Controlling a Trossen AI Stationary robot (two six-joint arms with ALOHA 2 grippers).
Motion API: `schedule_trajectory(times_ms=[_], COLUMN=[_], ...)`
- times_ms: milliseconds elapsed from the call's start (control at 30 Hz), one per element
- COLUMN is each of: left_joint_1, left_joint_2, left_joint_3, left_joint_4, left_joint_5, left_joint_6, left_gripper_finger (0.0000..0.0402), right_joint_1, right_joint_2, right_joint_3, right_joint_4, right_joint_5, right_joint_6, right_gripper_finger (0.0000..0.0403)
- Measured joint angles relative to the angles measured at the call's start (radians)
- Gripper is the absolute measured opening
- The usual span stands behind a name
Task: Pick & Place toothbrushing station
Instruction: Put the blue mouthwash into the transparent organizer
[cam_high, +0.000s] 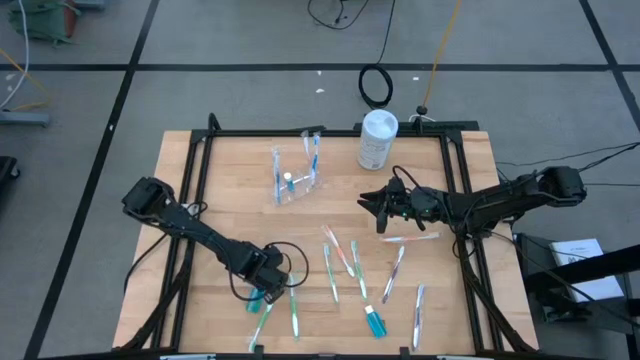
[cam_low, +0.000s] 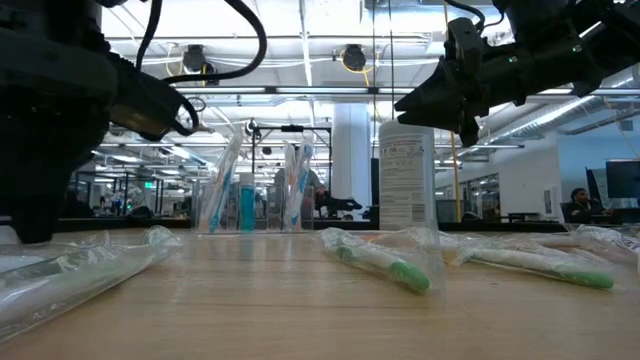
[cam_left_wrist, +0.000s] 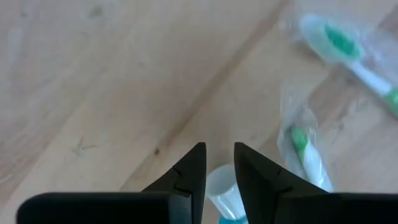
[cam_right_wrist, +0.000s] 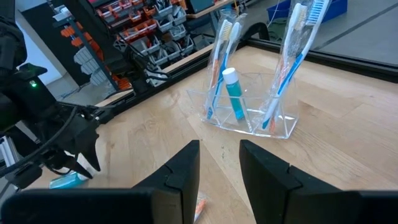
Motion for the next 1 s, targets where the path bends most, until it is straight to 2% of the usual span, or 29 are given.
schedule_trajectory(times_ms=[167, 400, 700, 867, 1000], left_joint_1=[0.034, 0.159, 0.247, 0.252, 0.254], left_joint_2=[0.0, 0.0, 0.0, -0.001, -0.001], left_joint_3=[0.0, 0.001, 0.002, 0.002, 0.002], left_joint_4=[-0.002, -0.006, -0.093, -0.145, -0.143], left_joint_5=[0.022, 0.025, 0.098, -0.073, -0.091], left_joint_6=[0.101, 0.233, 0.341, 0.365, 0.401], left_gripper_finger=[0.0087, 0.0088, 0.0088, 0.0088, 0.0088], right_joint_1=[0.0, 0.004, 0.004, 0.004, 0.004], right_joint_2=[0.0, 0.0, 0.0, 0.0, 0.0], right_joint_3=[0.0, 0.0, 0.0, 0.0, 0.0], right_joint_4=[0.0, 0.0, 0.0, 0.0, 0.0], right_joint_5=[0.0, 0.0, -0.001, 0.0, 0.0], right_joint_6=[0.0, 0.0, -0.007, -0.024, -0.029], right_gripper_finger=[0.0105, 0.0105, 0.0105, 0.0105, 0.0105])
